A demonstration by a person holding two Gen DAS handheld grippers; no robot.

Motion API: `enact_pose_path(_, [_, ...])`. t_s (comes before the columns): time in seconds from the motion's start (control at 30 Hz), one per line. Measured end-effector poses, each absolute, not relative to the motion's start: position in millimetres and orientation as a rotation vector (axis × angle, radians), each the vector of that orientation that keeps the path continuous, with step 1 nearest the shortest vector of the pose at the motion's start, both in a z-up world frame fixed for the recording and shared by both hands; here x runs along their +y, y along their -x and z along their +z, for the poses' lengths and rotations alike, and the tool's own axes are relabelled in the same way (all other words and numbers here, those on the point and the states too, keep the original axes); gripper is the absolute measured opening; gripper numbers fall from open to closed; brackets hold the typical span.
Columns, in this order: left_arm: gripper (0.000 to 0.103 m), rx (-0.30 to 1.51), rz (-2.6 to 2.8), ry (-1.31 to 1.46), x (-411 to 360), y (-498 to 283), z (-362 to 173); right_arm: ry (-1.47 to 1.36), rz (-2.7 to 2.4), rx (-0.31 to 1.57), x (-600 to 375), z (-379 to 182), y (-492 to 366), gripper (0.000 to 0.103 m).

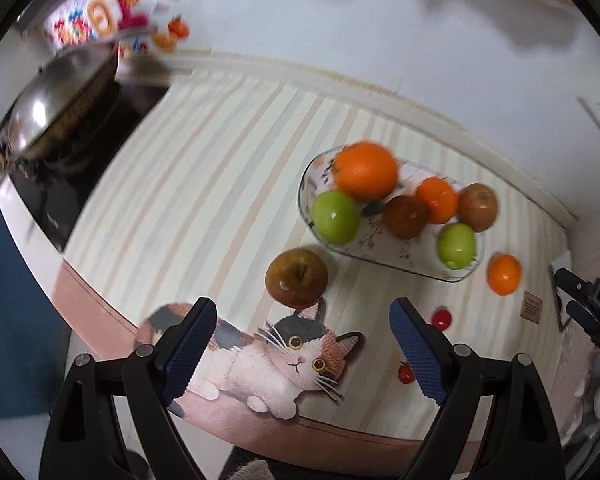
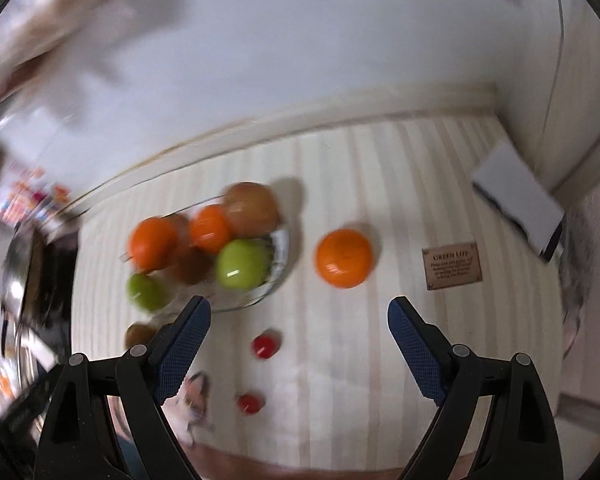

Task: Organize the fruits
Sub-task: 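Grasp the remaining orange with the right tool while the left moves toward the brown apple, then grasp the brown apple with the left tool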

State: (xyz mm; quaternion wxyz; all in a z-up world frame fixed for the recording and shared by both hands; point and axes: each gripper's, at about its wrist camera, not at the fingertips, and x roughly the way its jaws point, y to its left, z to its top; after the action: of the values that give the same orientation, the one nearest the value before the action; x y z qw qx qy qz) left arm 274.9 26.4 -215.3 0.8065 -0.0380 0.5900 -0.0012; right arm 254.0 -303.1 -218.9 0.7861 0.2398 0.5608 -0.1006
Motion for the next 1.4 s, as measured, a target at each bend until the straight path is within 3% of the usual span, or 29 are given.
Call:
enact_pose_path(0.3, [0.088, 1.362, 0.1, 0.077, 32.6, -298.8, -272.4, -0.599, -0.301, 1.372, -328.7, -330.5, -311.4, 0.09])
enact_pose_path(0.4, [0.088, 1.379, 0.119, 0.075, 39.5, -301.1, -280.4, -0.578, -0.32, 1.406, -326.6, -348.7, -318.6, 0.068])
enact_pose_path(0.77, [0.088, 1.464, 0.148, 0.178, 90.8, -295.5, -299.0, -0.467, -0.114, 1.449, -254.2, -349.0, -256.3, 0.068])
enact_pose_path(1.23, [0.088, 1.589, -0.039, 0.048, 25.0, -353.0, -357.5, -0.341, -0.042, 1.494, -165.3, -364.1, -236.3, 0.068])
enact_pose_path(1.27, [0.082, 1.579, -0.041, 0.035, 22.9, -354.2, -359.7, -0.342, -0.045, 1.495, -164.1, -364.3, -236.5, 0.068])
enact_pose_path(1.3, [0.067, 1.561, -0.045, 0.029, 21.5, -354.6, -360.8, -0.343, -0.046, 1.496, -164.6, -364.5, -237.5, 0.068])
enact_pose_path(1.4, [0.065, 1.529, -0.043, 0.019, 18.9, -352.3, -360.3, -0.341, -0.053, 1.494, -160.5, -365.5, -235.3, 0.068])
